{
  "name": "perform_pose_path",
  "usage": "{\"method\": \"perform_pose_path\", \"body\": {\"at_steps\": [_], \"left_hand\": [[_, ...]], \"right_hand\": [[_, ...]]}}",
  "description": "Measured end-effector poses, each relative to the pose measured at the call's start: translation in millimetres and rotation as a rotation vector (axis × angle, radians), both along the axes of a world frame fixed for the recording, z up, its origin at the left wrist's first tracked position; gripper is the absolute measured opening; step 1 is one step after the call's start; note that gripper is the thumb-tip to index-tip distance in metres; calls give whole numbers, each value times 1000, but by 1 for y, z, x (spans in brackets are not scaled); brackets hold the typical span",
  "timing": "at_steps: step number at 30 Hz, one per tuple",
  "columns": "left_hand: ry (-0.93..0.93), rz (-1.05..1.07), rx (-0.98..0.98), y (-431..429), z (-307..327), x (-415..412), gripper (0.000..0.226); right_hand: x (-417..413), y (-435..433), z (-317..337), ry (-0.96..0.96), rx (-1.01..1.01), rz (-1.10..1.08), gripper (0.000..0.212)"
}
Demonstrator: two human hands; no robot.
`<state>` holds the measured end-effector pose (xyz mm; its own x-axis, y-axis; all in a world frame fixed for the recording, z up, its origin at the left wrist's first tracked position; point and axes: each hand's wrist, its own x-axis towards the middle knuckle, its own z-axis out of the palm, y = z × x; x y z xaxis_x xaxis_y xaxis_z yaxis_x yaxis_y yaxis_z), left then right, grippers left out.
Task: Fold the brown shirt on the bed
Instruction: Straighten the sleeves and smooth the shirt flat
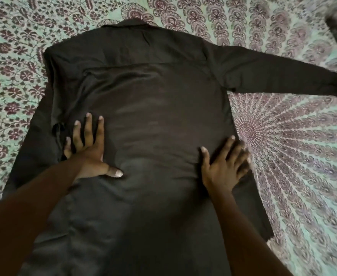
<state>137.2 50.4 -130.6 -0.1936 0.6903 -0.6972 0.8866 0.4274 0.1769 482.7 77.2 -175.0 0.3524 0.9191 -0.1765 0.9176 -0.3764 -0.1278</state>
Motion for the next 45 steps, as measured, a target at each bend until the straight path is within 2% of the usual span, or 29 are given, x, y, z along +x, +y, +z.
{"method": "perform_pose_path", "body": {"at_steps": [3, 5, 10, 14, 15, 16, 18, 20, 21, 22, 25, 28, 31, 33, 36, 38, 40, 42, 45], "left_hand": [[18, -5, 27, -3, -2, 2, 174], [33, -32, 62, -8, -3, 4, 165], [-68, -304, 321, -48, -9, 34, 118], [-41, -475, 415, -111, -27, 80, 110], [-30, -494, 437, -129, -30, 90, 108], [-19, -509, 467, -145, -30, 98, 107], [-8, -532, 512, -174, -30, 110, 103], [-14, -564, 509, -195, -29, 118, 100], [-19, -581, 495, -204, -29, 121, 99], [-27, -597, 480, -212, -28, 123, 99], [-54, -634, 449, -234, -26, 130, 99], [-78, -705, 440, -251, -23, 136, 100], [-78, -754, 456, -259, -19, 145, 98], [-64, -709, 480, -253, -17, 151, 91], [-23, -651, 476, -235, -18, 161, 82], [-19, -676, 471, -233, -21, 173, 82], [-54, -716, 470, -244, -23, 186, 85], [-121, -805, 473, -264, -24, 198, 88], [-188, -938, 479, -291, -25, 210, 85]], "right_hand": [[-24, 8, -1, 20, 37, 373, 89], [-26, -6, -5, 52, 8, 440, 82], [28, -100, -2, -18, -3, 40, 82], [50, -128, 2, 66, -69, -277, 94], [47, -124, 2, 65, -46, -292, 97], [40, -117, 4, 52, -6, -228, 96], [20, -98, 4, 35, 70, 80, 88], [5, -84, 2, 38, 58, 418, 77], [4, -82, 0, 38, 35, 494, 73], [10, -87, -2, 42, 11, 481, 71], [53, -132, 0, 36, -28, 191, 71], [104, -187, 10, 31, -87, -36, 76], [121, -202, 13, 72, -134, -225, 86], [110, -191, 16, 43, -73, -156, 90], [75, -158, 18, 47, 31, 201, 83], [58, -146, 15, 94, 19, 475, 76], [63, -152, 10, 101, -26, 621, 72], [88, -178, 8, 54, -53, 550, 70], [133, -225, 16, 6, -76, 294, 72]]}}
